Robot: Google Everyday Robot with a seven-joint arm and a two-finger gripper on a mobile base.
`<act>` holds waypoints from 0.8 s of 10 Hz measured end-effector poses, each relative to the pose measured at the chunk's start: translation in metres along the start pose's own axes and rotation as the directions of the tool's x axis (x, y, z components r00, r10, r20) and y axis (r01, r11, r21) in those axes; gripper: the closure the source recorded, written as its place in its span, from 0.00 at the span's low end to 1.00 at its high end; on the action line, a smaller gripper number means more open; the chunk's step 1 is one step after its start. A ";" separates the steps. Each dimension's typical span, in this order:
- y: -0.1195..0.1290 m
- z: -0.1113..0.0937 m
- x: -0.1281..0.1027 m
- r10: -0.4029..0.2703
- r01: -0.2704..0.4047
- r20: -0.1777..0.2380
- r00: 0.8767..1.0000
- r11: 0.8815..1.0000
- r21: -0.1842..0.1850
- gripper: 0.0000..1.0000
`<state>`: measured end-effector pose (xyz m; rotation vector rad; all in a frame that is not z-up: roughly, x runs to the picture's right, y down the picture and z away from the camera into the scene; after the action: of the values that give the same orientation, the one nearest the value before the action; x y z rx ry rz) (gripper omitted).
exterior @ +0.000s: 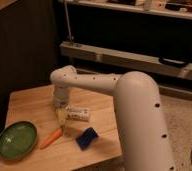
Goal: Stand the bottle upright
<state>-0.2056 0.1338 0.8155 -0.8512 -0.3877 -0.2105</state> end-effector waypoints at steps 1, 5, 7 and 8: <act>-0.001 0.003 0.002 0.007 -0.007 -0.005 1.000 1.000 -0.006 0.20; -0.005 0.010 0.008 0.036 -0.036 -0.021 0.999 0.999 -0.010 0.20; -0.006 0.013 0.010 0.045 -0.045 -0.029 0.999 0.999 -0.012 0.20; -0.007 0.016 0.011 0.049 -0.050 -0.032 0.998 0.999 -0.019 0.20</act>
<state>-0.2017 0.1412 0.8343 -0.8748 -0.3348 -0.1820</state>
